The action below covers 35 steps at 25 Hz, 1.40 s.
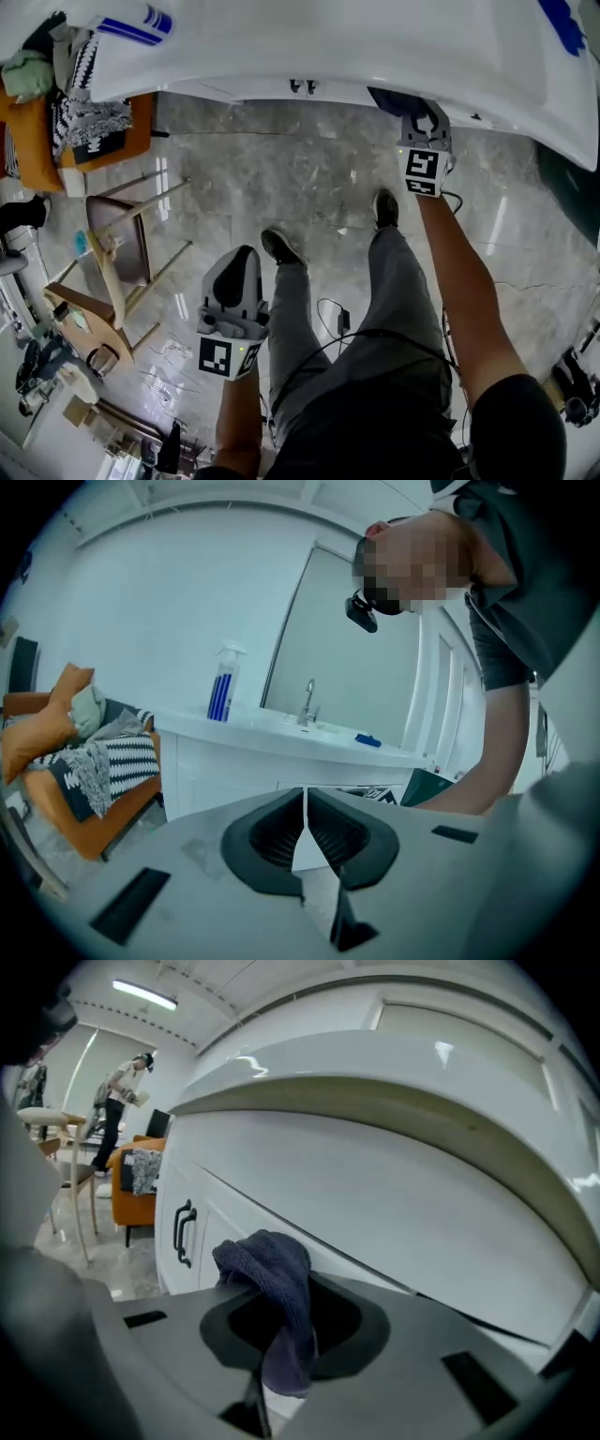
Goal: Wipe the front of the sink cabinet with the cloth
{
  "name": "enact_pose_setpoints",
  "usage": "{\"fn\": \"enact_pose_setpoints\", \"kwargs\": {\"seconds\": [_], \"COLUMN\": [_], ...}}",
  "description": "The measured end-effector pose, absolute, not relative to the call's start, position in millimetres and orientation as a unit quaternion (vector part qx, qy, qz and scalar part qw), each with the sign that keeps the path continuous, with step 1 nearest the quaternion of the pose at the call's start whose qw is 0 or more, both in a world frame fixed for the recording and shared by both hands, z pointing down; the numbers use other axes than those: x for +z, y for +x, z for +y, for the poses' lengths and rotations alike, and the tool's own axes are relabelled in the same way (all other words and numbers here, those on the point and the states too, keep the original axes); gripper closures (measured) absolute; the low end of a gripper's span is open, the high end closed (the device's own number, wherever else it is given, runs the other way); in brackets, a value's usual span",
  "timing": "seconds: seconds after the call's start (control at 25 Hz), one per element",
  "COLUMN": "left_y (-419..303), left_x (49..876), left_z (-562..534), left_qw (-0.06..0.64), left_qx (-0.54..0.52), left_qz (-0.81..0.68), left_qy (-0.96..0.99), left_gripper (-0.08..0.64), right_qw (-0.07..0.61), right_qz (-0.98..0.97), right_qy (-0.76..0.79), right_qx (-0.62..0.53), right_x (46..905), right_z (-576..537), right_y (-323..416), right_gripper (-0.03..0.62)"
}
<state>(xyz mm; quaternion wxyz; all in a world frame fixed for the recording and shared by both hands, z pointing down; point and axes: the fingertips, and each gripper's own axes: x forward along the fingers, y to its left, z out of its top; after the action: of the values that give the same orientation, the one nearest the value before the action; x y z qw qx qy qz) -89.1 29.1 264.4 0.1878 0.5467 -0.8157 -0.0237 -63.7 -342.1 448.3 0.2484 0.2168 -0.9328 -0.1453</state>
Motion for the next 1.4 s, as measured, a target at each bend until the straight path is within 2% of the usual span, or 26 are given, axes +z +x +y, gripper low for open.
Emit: {"fn": "enact_pose_setpoints", "kwargs": {"seconds": [0.12,0.24,0.32,0.44,0.56,0.72,0.8,0.96,1.08,1.24,1.4], "left_y": [-108.6,-131.3,-151.7,-178.2,-192.0,-195.2,-204.2,-231.7,-256.8,-273.2,-273.1], "left_x": [283.2,307.7,322.5,344.5,382.9,432.7,445.9,471.3,493.8,518.4,505.5], "left_z": [62.5,96.8,109.9,114.3,95.8,44.5,28.0,7.2,5.3,12.1,18.2], "left_qw": [0.206,0.209,0.198,0.159,0.117,0.079,0.056,0.017,-0.005,-0.029,-0.063], "left_qx": [-0.049,-0.042,-0.049,-0.069,-0.075,-0.026,-0.008,0.016,0.027,0.038,0.010], "left_qz": [-0.800,-0.810,-0.833,-0.865,-0.878,-0.850,-0.842,-0.829,-0.833,-0.836,-0.831], "left_qy": [0.562,0.546,0.515,0.471,0.458,0.520,0.537,0.559,0.552,0.547,0.552], "left_gripper": [0.546,0.546,0.546,0.546,0.546,0.546,0.546,0.546,0.546,0.546,0.546], "right_qw": [0.231,0.214,0.190,0.163,0.145,0.135,0.131,0.116,0.096,0.094,0.072], "right_qz": [-0.916,-0.919,-0.925,-0.927,-0.917,-0.896,-0.900,-0.937,-0.950,-0.934,-0.909], "right_qy": [0.312,0.323,0.328,0.339,0.371,0.419,0.406,0.310,0.262,0.273,0.362], "right_qx": [-0.104,-0.074,-0.034,-0.001,-0.012,-0.056,-0.085,-0.115,-0.137,-0.209,-0.193], "right_x": [459.5,475.1,477.7,487.1,493.4,495.8,502.5,531.7,543.4,547.6,555.0], "right_z": [-329.9,-290.7,-275.7,-275.6,-313.3,-368.6,-357.5,-285.3,-258.9,-286.5,-335.0], "right_y": [-81.4,-136.1,-164.3,-153.5,-105.7,-39.8,-53.0,-133.5,-166.4,-135.8,-82.5], "right_gripper": [0.531,0.530,0.529,0.530,0.529,0.517,0.520,0.520,0.520,0.522,0.522]}}
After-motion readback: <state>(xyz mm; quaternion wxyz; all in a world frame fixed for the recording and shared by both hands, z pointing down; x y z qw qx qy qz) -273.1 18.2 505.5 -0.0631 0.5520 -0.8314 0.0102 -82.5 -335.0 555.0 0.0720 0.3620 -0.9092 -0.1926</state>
